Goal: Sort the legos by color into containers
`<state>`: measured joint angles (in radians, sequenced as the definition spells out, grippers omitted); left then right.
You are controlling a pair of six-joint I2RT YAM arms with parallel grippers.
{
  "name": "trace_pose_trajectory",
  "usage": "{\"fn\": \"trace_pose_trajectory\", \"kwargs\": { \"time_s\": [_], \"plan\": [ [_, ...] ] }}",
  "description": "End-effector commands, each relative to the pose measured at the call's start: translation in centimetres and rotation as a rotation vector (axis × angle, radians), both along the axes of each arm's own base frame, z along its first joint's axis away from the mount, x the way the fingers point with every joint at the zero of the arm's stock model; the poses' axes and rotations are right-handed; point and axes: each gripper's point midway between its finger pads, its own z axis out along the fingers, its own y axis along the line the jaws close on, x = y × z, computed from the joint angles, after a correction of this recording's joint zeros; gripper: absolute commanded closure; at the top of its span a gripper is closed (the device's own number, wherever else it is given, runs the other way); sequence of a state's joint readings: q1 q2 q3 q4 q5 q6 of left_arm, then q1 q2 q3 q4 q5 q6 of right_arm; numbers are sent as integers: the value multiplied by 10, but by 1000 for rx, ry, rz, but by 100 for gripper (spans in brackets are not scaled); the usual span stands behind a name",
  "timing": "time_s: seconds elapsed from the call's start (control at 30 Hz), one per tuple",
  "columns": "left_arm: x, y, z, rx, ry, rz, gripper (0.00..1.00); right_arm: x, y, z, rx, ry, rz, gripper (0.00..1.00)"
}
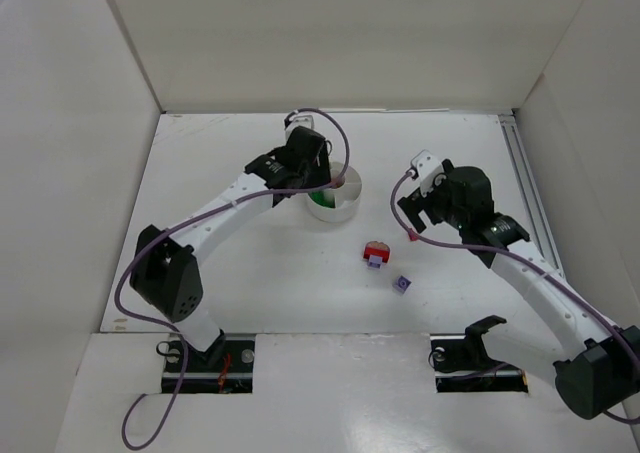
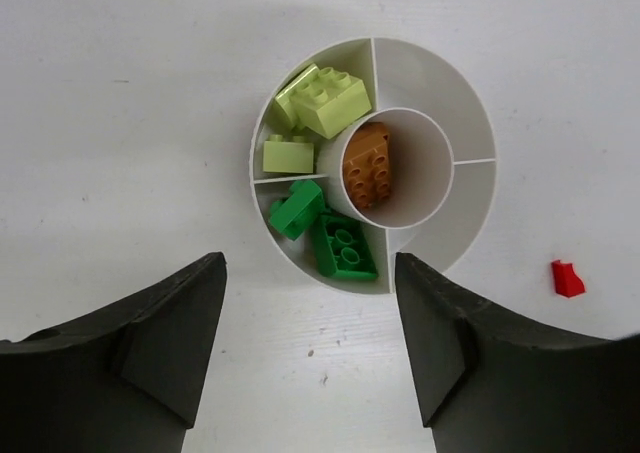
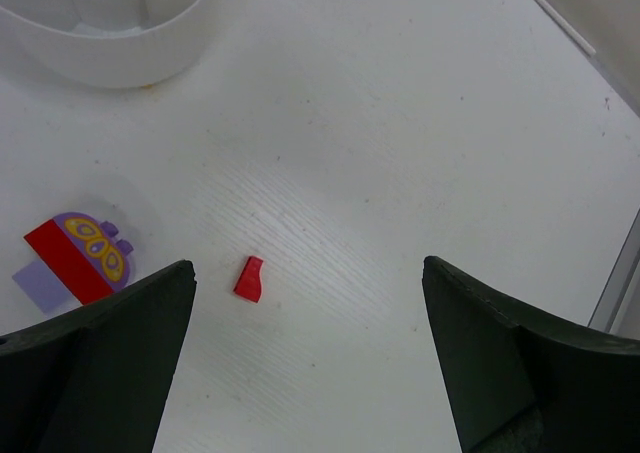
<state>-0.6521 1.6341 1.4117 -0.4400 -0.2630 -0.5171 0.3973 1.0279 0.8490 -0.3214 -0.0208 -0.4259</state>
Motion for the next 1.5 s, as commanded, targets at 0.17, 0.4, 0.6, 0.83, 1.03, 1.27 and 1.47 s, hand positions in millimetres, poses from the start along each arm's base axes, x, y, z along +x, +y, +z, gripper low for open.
{"fn": "trace_pose_trajectory", "kwargs": {
  "time_s": [0.17, 0.4, 0.6, 0.83, 1.03, 1.27, 1.47],
  "plan": [
    [-28, 2, 50, -123, -155, -98, 0, -7, -18, -50, 44, 171, -148, 3],
    [-61, 15, 67, -243, -281, -154, 0, -10, -19, -96, 56, 302, -180, 9],
    [-85, 26, 58, -290, -293, -159, 0, -3, -18, -129, 42, 373, -191, 17],
    [-91, 29, 47, -293, -256, -142, 0, 15, -20, -145, 32, 389, -218, 32],
    [-91, 31, 45, -283, -251, -134, 0, 17, -14, -160, 31, 426, -190, 44],
    [-90, 32, 42, -281, -244, -121, 0, 15, -9, -167, 46, 445, -166, 71],
    [-88, 35, 35, -262, -235, -105, 0, 22, 6, -148, 84, 401, -80, 92]
  ]
}}
